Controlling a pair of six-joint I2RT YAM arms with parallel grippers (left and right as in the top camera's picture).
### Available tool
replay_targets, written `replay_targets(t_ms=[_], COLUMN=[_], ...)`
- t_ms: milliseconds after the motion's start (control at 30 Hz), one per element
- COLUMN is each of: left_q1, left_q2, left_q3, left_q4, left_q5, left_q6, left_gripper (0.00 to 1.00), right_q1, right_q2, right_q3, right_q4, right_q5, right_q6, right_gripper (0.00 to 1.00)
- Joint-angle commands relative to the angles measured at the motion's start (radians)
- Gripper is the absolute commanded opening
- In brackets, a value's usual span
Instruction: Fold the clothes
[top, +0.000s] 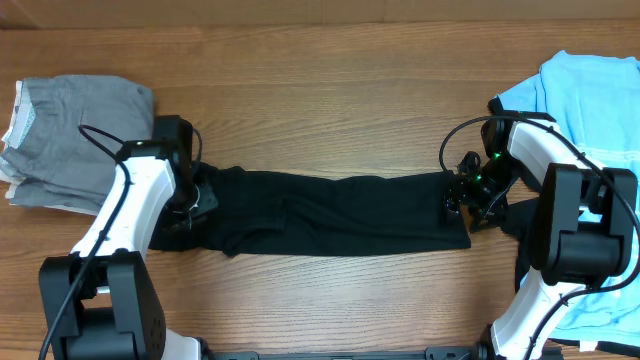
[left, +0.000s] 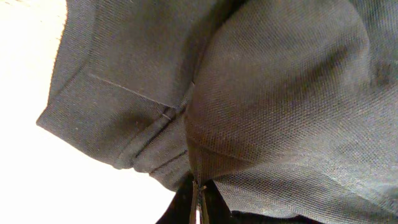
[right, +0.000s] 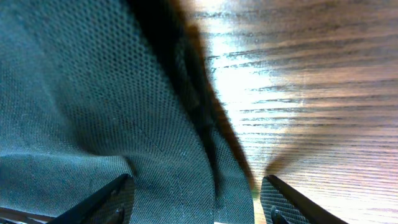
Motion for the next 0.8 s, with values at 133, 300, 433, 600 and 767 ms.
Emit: replay_targets(t_ms=[133, 300, 433, 600, 767], left_q1=[0.044, 0.045, 0.045, 0.045, 0.044], left_q2=[-0.008, -0.008, -0.007, -0.007, -0.008], left_q3=[0.145, 0.214, 0.194, 0.167, 0.169], left_q4=[-0.003, 0.002, -0.005, -0.023, -0.059], left_q5=[0.088, 0.017, -0.042, -0.093, -0.043], left_q6=[0.086, 0.098, 0.098, 0.097, 0.098], left_gripper=[0.04, 0.04, 0.04, 0.06, 0.46], right_q1=[-0.004, -0.004, -0.004, -0.004, -0.004], right_q2=[-0.026, -0.026, -0.026, -0.026, -0.026], right_q3=[-0.005, -0.005, -0.005, -0.005, -0.005], right_q4=[0.006, 0.006, 0.005, 0.006, 0.036], right_q5=[-0.009, -0.009, 0.003, 0.071, 0.179], right_q6=[0.003, 0.003, 0.004, 0.037, 0.104], right_gripper=[0.69, 0.69, 0.69, 0.69, 0.72])
